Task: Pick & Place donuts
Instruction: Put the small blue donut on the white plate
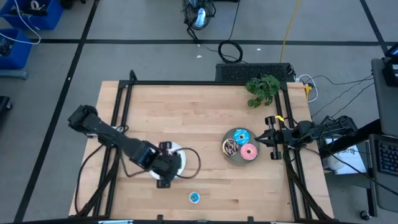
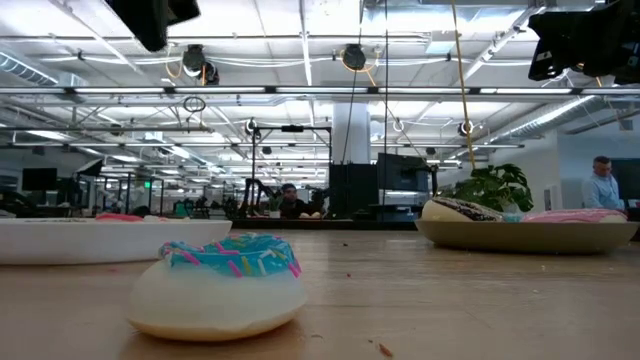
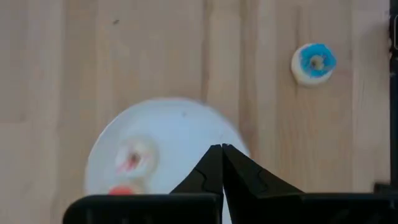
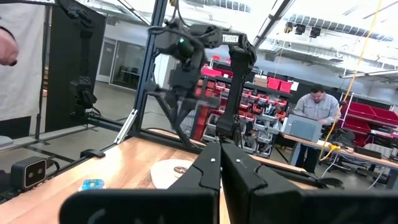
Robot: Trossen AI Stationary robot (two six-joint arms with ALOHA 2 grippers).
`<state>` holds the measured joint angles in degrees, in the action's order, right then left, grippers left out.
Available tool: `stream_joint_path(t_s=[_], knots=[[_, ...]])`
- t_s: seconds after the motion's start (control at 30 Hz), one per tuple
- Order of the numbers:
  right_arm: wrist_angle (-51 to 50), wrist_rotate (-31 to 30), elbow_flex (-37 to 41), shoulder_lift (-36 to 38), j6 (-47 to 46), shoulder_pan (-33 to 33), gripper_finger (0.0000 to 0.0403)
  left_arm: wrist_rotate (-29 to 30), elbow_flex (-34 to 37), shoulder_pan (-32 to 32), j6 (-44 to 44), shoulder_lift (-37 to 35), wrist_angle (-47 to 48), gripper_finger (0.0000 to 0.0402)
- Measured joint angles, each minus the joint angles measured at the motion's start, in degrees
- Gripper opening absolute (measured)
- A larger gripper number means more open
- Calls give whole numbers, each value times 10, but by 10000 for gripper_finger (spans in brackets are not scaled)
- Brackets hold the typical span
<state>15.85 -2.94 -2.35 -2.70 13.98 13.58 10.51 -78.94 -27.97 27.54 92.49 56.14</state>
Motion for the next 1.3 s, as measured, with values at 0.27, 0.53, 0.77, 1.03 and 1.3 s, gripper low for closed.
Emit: stream_joint_path(t_s=[0.27, 0.53, 0.77, 1.03, 1.3], knots=[[1, 0, 0, 0, 1, 0, 0, -85, -85, -8, -67, 168, -10, 4], [1, 0, 0, 0, 2, 0, 0, -76, -295, -28, -274, 315, 45, 47], [-9, 0, 0, 0, 2, 0, 0, -62, -349, -32, -288, 349, 34, 155], [-10, 0, 0, 0, 2, 0, 0, -110, -347, -31, -267, 363, -9, 296], [-6, 0, 0, -8, 2, 0, 0, -121, -345, -36, -291, 408, -26, 352]])
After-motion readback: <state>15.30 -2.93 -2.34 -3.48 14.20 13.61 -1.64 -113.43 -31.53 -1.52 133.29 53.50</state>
